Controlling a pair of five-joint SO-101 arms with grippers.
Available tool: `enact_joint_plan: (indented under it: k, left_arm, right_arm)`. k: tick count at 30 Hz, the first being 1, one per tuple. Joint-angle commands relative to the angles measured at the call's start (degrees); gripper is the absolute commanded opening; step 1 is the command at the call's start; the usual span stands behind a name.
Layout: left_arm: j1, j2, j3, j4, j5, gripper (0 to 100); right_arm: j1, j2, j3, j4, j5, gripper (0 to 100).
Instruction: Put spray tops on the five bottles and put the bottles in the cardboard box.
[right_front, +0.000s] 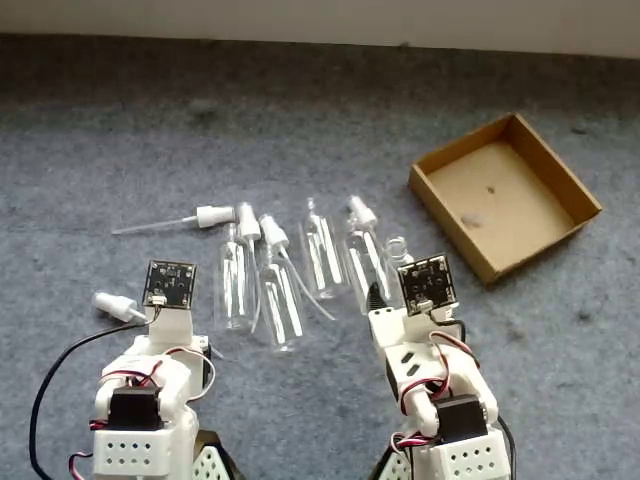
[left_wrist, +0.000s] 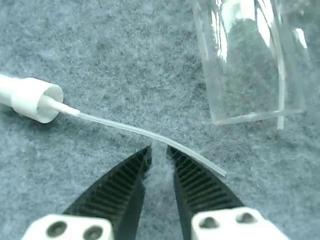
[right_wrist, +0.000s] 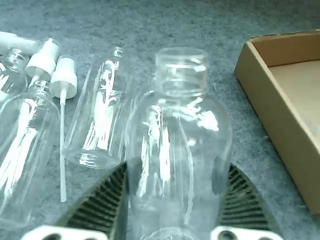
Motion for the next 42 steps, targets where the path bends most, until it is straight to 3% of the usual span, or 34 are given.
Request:
enact_joint_plan:
  k: [1,8,16,20,25,32,42]
  left_arm:
    - [-0.8,-0.2,1.1,-0.5,0.3,0]
    - [-8.7,-0.3,1.1,-0.5,0.2,0]
    - [-26.7,-0.5,0.4,-8.8,-0.1,0]
    - [-33.5,-0.3,-5.8,-4.7,-4.2,0]
    - [-34.3,-0.1,-18.1,7.2,-11.2,0]
    - [-34.8,4.5,-22.3,8.0,-11.2,0]
    - [-34.4,34.7,-37.3,6.9,-0.2,0]
  right_arm:
    - [0.7,-0.8,0.7,-2.0,-0.6,15.7]
    - [0.8,-0.8,0.7,-1.9,-0.6,15.7]
    - [0.8,-0.8,0.7,-1.9,-0.6,15.7]
    - [0.8,-0.8,0.7,-1.9,-0.6,15.7]
    - [0.8,-0.8,0.7,-1.9,-0.6,15.7]
    - [0.8,-0.8,0.7,-1.9,-0.5,15.7]
    - [0.7,-0.8,2.4,-2.0,-0.5,15.7]
